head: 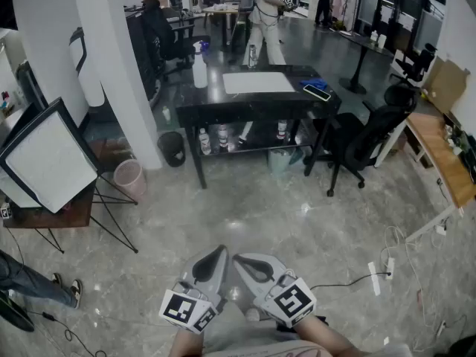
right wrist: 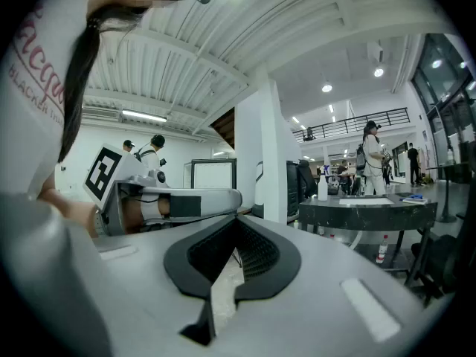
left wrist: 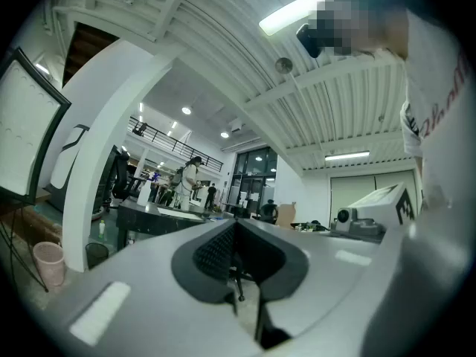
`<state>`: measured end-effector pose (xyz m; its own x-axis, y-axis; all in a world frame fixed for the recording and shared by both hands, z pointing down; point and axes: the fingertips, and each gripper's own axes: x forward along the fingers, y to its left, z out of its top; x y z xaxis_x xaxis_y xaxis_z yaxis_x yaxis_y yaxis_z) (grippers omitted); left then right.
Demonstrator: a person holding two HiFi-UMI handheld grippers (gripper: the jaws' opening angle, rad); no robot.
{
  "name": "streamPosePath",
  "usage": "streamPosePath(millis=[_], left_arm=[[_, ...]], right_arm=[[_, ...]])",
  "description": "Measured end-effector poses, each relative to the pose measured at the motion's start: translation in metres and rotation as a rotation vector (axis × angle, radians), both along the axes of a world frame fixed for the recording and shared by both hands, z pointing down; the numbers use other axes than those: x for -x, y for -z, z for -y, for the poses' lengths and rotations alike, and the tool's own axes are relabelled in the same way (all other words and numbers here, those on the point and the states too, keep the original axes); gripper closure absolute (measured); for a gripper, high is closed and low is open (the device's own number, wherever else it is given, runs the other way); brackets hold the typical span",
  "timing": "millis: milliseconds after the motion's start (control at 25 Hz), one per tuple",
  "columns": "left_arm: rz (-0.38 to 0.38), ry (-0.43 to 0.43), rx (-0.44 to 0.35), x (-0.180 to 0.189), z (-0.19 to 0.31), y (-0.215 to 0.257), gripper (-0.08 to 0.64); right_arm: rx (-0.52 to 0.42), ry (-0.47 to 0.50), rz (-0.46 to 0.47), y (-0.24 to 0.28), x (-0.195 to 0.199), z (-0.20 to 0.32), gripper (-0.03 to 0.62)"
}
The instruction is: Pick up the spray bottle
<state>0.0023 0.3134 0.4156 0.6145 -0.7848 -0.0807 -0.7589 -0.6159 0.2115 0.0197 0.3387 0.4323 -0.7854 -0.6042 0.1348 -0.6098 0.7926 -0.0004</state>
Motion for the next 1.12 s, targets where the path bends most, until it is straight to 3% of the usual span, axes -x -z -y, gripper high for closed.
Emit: streamPosePath(millis=[280, 720, 1120], left_arm=[[0.011, 0.066, 0.021, -0.003, -0.016, 0.002, 0.56], [0.022, 0.073, 0.031, -0.008, -0.029, -0.001, 0.56], [0.024, 0.071, 0.025, 0.003, 0.026, -0.002, 0.56]], right_arm=[[-0.025, 0.017, 0.008, 0.01, -0.014, -0.023, 0.597], [-0.03, 0.069, -0.037, 0.003, -0.018, -0.04, 0.595], [-0.02, 0.043, -0.044, -0.002, -0.013, 0.012, 0.595]])
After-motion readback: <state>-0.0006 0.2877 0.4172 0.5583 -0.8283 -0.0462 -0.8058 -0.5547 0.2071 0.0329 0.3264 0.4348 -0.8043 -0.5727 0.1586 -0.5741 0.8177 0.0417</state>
